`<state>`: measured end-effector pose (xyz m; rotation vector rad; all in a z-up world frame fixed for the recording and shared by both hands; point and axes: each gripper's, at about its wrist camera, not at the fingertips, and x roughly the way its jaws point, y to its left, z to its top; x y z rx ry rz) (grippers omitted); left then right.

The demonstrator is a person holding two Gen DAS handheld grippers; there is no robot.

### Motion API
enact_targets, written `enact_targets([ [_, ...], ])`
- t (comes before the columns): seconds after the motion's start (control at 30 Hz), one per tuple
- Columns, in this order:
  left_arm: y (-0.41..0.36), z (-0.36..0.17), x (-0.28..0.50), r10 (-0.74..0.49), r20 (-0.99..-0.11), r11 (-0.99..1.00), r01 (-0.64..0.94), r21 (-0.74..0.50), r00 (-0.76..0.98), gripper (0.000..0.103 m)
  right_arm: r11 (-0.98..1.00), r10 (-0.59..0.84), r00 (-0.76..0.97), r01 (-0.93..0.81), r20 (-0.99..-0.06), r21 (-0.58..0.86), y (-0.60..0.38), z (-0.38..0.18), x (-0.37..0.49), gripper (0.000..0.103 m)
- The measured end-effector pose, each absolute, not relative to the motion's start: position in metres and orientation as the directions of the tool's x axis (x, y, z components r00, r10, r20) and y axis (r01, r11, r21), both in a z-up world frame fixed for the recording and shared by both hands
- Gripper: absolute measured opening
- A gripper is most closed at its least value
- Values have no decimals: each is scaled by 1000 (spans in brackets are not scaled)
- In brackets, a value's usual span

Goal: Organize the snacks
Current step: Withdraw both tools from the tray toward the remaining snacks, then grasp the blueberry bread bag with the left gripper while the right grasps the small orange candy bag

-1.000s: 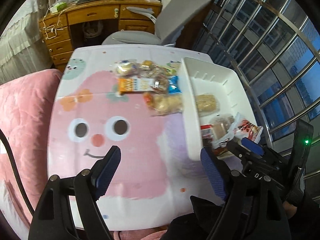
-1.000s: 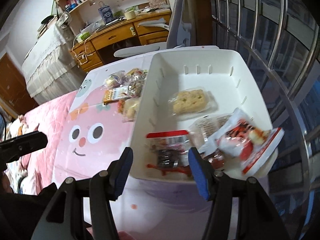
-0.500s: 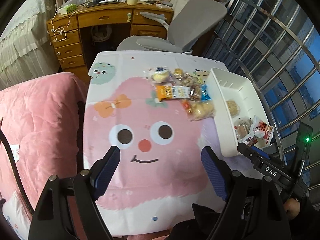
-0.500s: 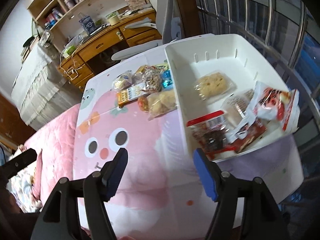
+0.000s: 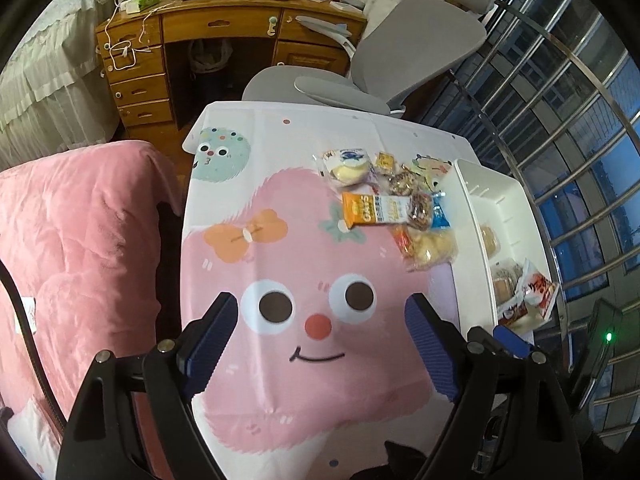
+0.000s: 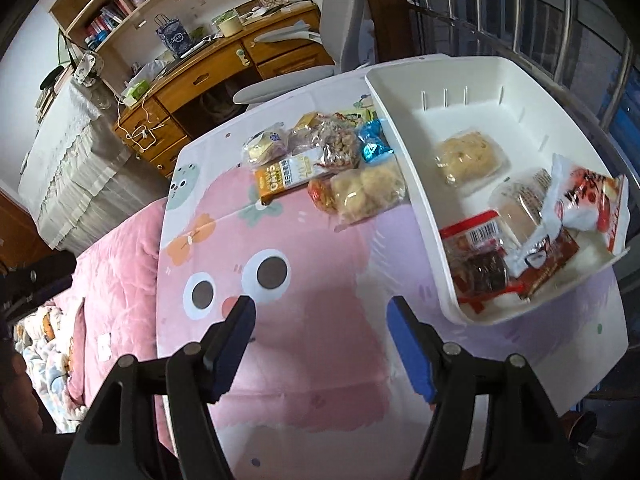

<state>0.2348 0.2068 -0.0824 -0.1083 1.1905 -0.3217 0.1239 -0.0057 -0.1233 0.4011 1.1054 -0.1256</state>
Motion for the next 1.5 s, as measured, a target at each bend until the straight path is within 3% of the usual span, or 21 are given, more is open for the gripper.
enact_targets([
  [0.4,172,-106,327,-317,-889,944,200,-262,330,85,954,27,549,236,-836,186,2,-135,167,69],
  [0.8,127,-171,421,-299,-913,947,198,-251,276,85,990,-4,581,116,-814,77,25,-180,217,69],
  [1.2,101,-237,464,-398,-906,917,79,-391,143,85,998,-24,559,57,-829,10,20,-219,238,68],
  [1.4,89,-254,474,-384,-915,923,51,-381,120,85,1000,9,547,-14,-837,1,30,-233,248,60],
  [1.5,86,-259,476,-380,-918,925,46,-378,113,85,1000,26,508,-14,-861,22,29,-243,254,49],
])
